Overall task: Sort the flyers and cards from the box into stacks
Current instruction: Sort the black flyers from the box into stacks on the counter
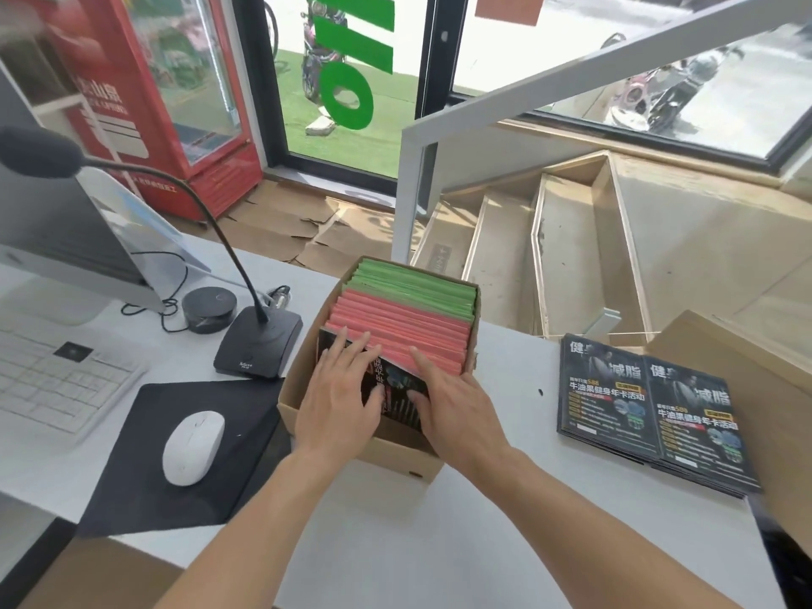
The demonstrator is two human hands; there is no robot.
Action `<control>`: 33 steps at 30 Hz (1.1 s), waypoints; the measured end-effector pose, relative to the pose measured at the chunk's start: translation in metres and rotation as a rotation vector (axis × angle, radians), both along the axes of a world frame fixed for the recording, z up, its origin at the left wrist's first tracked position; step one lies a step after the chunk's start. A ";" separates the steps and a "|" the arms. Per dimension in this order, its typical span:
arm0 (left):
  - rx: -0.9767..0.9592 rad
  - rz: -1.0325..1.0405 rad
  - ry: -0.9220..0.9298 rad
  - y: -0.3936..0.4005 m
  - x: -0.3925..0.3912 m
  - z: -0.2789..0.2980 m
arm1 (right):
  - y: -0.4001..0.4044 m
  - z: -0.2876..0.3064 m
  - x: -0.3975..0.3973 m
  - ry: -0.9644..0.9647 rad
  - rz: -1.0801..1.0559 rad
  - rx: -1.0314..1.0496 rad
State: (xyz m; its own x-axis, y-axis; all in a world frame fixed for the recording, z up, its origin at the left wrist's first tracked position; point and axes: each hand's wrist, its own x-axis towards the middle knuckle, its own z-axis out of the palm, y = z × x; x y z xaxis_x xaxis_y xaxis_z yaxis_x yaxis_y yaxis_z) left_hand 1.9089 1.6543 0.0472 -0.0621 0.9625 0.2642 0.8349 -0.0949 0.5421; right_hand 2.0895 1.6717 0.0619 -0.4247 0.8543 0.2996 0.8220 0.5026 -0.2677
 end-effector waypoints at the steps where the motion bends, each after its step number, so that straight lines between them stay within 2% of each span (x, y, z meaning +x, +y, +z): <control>1: 0.001 -0.003 -0.008 -0.001 -0.001 -0.001 | 0.001 0.000 -0.001 -0.006 0.000 0.015; 5: 0.029 -0.016 -0.033 -0.003 -0.004 -0.003 | -0.001 0.004 -0.004 -0.016 -0.040 0.064; 8: 0.071 -0.013 -0.088 -0.003 -0.001 0.008 | -0.003 0.006 0.000 0.129 -0.147 -0.007; 10: 0.160 0.074 -0.171 -0.001 0.003 0.026 | -0.003 0.012 0.010 0.398 -0.227 -0.120; 12: 0.232 0.220 -0.267 -0.001 0.008 0.050 | -0.004 0.025 0.025 0.810 -0.294 -0.320; 13: 0.208 0.263 -0.359 -0.001 0.012 0.060 | -0.005 0.032 0.034 0.966 -0.326 -0.386; 15: 0.090 0.267 -0.620 0.000 0.025 0.074 | -0.007 0.040 0.056 1.136 -0.396 -0.453; 17: 0.061 0.223 -0.752 0.000 0.045 0.076 | -0.011 0.045 0.078 1.239 -0.442 -0.526; 21: 0.078 0.109 -0.749 -0.004 0.097 0.076 | -0.028 0.045 0.125 1.275 -0.495 -0.568; 23: -0.023 0.063 -0.865 -0.002 0.123 0.074 | -0.037 0.040 0.145 1.319 -0.522 -0.581; 25: -0.187 0.051 -1.063 0.001 0.151 0.072 | -0.048 0.034 0.161 1.349 -0.542 -0.594; 27: -0.284 0.035 -1.168 0.001 0.179 0.069 | -0.059 0.028 0.179 1.297 -0.553 -0.583; 31: -0.304 -0.071 -1.076 -0.018 0.222 0.055 | -0.077 0.021 0.217 1.056 -0.569 -0.556; 33: -0.337 -0.204 -1.003 -0.029 0.236 0.043 | -0.080 0.025 0.233 1.038 -0.564 -0.489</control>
